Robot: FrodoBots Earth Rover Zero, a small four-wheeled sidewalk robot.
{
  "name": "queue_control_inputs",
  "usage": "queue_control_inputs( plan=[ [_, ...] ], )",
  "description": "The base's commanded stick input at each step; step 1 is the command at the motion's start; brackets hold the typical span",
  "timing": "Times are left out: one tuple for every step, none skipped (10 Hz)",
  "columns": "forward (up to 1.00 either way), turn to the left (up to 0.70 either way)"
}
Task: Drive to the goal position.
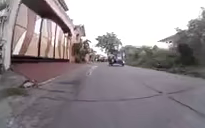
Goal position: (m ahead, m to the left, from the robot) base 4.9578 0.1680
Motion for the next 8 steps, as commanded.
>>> queue_control_inputs(
  plan=[
    [1.0,0.0],
    [1.0,0.09],
    [1.0,0.17],
    [1.0,0.24],
    [1.0,0.32],
    [1.0,0.39],
    [1.0,0.11],
    [1.0,0.0]
  ],
)
